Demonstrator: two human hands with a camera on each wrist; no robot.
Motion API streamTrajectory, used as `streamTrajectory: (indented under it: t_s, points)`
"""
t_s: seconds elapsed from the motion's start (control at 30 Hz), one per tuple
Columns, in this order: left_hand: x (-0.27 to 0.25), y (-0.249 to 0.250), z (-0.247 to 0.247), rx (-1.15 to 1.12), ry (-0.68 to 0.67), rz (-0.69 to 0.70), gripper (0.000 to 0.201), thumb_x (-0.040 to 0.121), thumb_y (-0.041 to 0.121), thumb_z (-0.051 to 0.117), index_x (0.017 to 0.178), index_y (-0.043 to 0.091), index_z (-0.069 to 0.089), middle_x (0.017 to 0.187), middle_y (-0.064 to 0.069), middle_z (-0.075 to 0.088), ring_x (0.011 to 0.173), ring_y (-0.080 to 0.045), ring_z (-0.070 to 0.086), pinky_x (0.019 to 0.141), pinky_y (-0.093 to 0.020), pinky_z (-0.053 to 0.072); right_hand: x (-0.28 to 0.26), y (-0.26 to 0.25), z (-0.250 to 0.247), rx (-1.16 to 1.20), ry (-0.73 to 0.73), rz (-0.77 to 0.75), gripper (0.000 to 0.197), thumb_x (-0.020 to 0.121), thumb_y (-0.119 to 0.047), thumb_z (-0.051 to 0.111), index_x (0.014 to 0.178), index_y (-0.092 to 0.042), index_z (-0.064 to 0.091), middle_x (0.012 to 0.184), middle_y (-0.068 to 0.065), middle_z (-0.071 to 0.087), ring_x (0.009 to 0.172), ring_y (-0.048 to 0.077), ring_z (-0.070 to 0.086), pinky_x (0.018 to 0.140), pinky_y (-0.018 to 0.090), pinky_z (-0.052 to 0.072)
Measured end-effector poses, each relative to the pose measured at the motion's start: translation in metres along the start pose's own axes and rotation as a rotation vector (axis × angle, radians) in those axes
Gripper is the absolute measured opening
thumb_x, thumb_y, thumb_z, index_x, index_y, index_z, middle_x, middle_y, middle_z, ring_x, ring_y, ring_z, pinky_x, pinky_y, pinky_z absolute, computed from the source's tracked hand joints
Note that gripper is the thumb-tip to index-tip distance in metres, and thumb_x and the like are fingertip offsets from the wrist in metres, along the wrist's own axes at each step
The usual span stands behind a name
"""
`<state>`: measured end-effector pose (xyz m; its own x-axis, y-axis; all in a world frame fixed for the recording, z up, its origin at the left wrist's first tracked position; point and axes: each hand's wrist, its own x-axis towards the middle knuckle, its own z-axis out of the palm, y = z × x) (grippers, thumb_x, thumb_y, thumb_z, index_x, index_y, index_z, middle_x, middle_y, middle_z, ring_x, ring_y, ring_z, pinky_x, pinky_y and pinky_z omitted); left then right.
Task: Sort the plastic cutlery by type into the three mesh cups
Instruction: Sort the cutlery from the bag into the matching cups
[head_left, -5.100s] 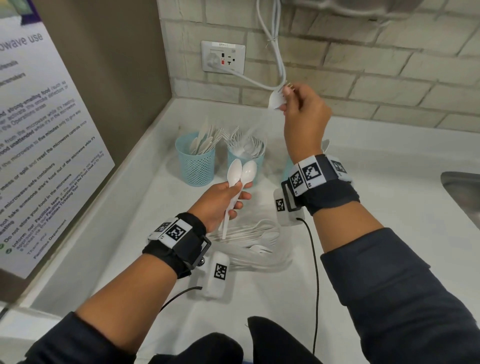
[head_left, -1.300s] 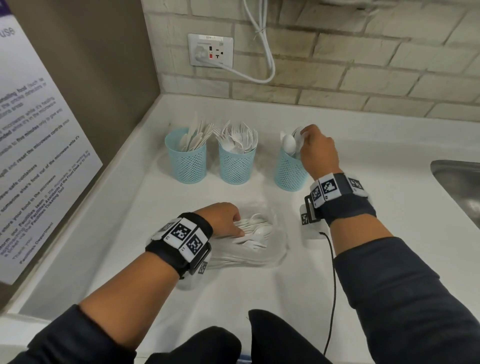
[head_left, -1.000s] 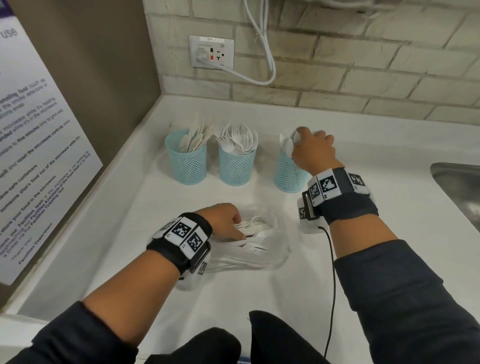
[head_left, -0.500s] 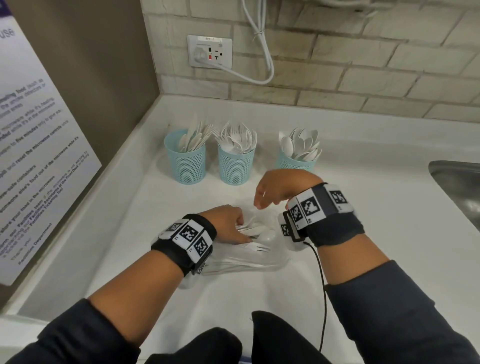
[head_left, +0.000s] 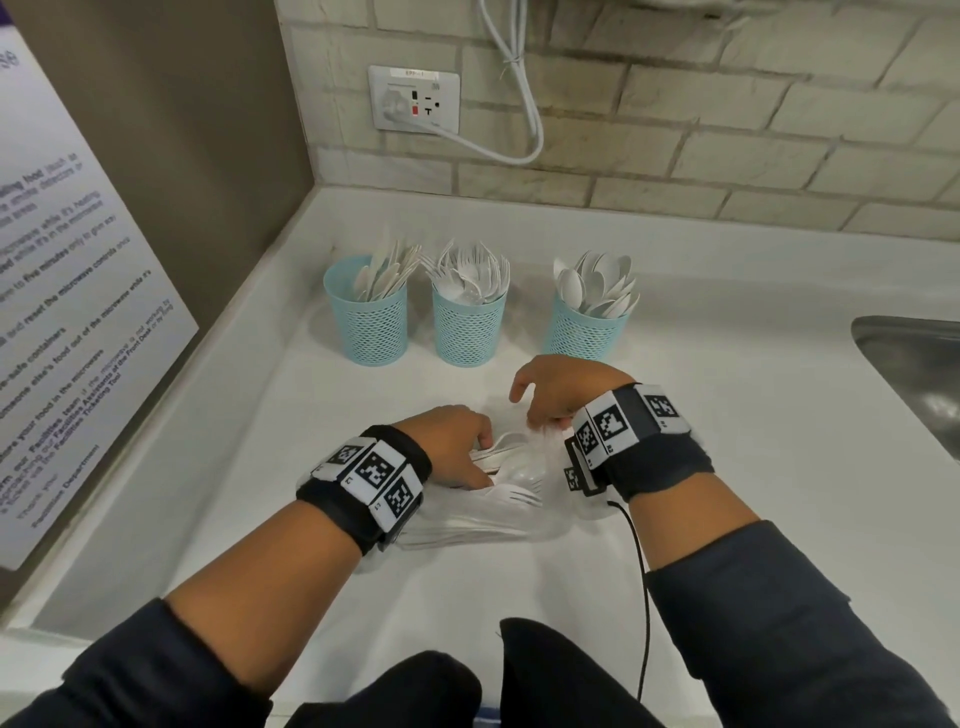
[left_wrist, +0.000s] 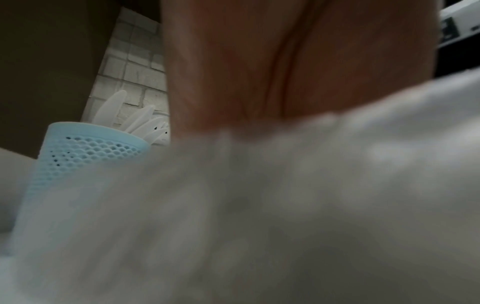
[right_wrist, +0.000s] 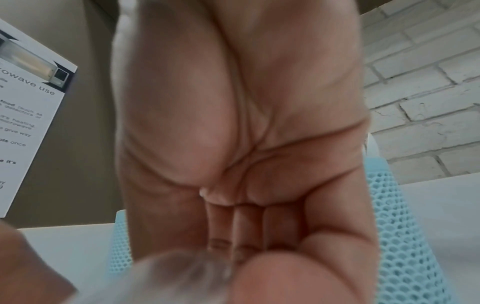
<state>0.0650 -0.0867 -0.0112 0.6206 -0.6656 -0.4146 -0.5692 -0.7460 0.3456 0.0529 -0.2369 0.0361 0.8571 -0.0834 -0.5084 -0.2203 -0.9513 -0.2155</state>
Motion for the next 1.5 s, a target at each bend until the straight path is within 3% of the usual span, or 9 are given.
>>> streamTrajectory:
  t_s: [0.17, 0.3, 0.47, 0.57, 0.87, 1.03, 1.2, 1.37, 1.5]
  points:
    - [-0.003, 0.007, 0.001, 0.116, 0.059, 0.032, 0.033, 0.078, 0.030, 0.065, 0.102, 0.009, 0.056, 0.087, -0.001, 0.051, 0.079, -0.019, 0.048, 0.067, -0.027, 0.038, -0.001, 0.000, -0.002, 0.002, -0.022, 0.038, 0.044, 0.081, -0.003, 0.063, 0.123, -0.017, 0.057, 0.073, -0.006, 0.049, 0.057, 0.009, 0.045, 0.055, 0.019, 0.041]
    - [-0.005, 0.007, 0.002, 0.169, 0.094, 0.068, 0.029, 0.085, 0.030, 0.059, 0.101, 0.006, 0.056, 0.096, -0.009, 0.058, 0.077, -0.019, 0.045, 0.067, -0.026, 0.035, -0.002, 0.000, -0.003, 0.009, -0.021, 0.051, 0.042, 0.084, -0.005, 0.062, 0.123, -0.018, 0.056, 0.073, -0.007, 0.048, 0.059, 0.009, 0.045, 0.056, 0.018, 0.041]
    - [-0.006, 0.004, 0.006, 0.208, 0.073, 0.087, 0.034, 0.083, 0.035, 0.063, 0.101, 0.008, 0.055, 0.096, -0.007, 0.053, 0.078, -0.018, 0.043, 0.067, -0.027, 0.034, -0.001, 0.000, -0.002, 0.049, -0.030, 0.051, 0.042, 0.084, -0.006, 0.063, 0.124, -0.016, 0.057, 0.085, -0.004, 0.052, 0.081, 0.016, 0.053, 0.084, 0.028, 0.049]
    - [-0.007, 0.007, 0.005, 0.215, 0.107, 0.123, 0.028, 0.084, 0.033, 0.061, 0.099, 0.009, 0.054, 0.088, -0.002, 0.049, 0.077, -0.018, 0.043, 0.065, -0.026, 0.033, -0.001, 0.002, -0.001, 0.063, -0.028, 0.056, 0.041, 0.084, -0.004, 0.062, 0.123, -0.016, 0.057, 0.077, -0.006, 0.050, 0.074, 0.013, 0.053, 0.082, 0.028, 0.049]
    - [-0.010, 0.001, -0.005, 0.051, 0.146, 0.119, 0.036, 0.085, 0.026, 0.058, 0.057, 0.017, 0.036, 0.059, 0.003, 0.040, 0.062, -0.019, 0.042, 0.053, -0.026, 0.030, 0.001, 0.009, -0.004, 0.117, -0.019, 0.099, 0.040, 0.083, -0.006, 0.064, 0.121, -0.017, 0.057, 0.075, -0.003, 0.053, 0.070, 0.014, 0.052, 0.087, 0.033, 0.051]
    - [-0.012, -0.003, -0.010, -0.092, 0.055, 0.086, 0.031, 0.090, 0.024, 0.051, 0.061, 0.019, 0.043, 0.067, 0.005, 0.047, 0.068, -0.016, 0.044, 0.057, -0.022, 0.033, 0.002, 0.009, -0.001, 0.118, -0.032, 0.096, 0.038, 0.087, -0.003, 0.058, 0.123, -0.016, 0.056, 0.113, 0.006, 0.063, 0.096, 0.022, 0.058, 0.095, 0.034, 0.049]
    - [-0.011, -0.004, -0.007, -0.430, -0.034, 0.064, 0.020, 0.096, 0.016, 0.040, 0.080, 0.014, 0.050, 0.075, 0.004, 0.057, 0.068, -0.011, 0.055, 0.071, -0.022, 0.045, -0.002, 0.013, -0.009, 0.166, -0.058, 0.038, 0.037, 0.088, -0.001, 0.053, 0.121, -0.016, 0.054, 0.084, 0.001, 0.062, 0.068, 0.015, 0.057, 0.063, 0.022, 0.049]
    - [-0.011, 0.000, -0.016, -0.720, 0.089, 0.108, 0.018, 0.099, 0.018, 0.040, 0.088, 0.016, 0.054, 0.077, 0.004, 0.055, 0.066, -0.006, 0.052, 0.064, -0.015, 0.044, 0.000, 0.020, -0.023, 0.568, 0.123, -0.035, 0.026, 0.093, -0.009, 0.044, 0.107, -0.023, 0.060, 0.099, 0.002, 0.062, 0.078, 0.011, 0.058, 0.066, 0.022, 0.049]
    - [-0.010, 0.003, -0.028, -0.901, 0.188, 0.141, 0.013, 0.097, 0.018, 0.047, 0.094, 0.012, 0.059, 0.078, 0.004, 0.060, 0.061, -0.002, 0.055, 0.062, -0.014, 0.047, -0.012, 0.017, -0.039, 0.962, 0.160, -0.113, 0.037, 0.095, -0.046, 0.043, 0.103, -0.016, 0.065, 0.091, 0.004, 0.062, 0.070, 0.013, 0.054, 0.066, 0.025, 0.048]
